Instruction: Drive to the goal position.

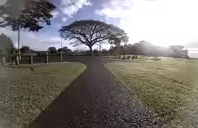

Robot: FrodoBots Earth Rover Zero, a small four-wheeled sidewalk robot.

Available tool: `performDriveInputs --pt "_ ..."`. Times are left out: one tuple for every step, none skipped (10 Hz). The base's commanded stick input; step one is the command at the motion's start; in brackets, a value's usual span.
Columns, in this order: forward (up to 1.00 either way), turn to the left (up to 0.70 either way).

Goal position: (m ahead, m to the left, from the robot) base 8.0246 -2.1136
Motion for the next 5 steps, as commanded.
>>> performDriveInputs --pt "0.45 0.0" --pt "0.45 0.0" --pt "0.45 0.0" --pt "0.45 0.0" --pt "0.45 0.0"
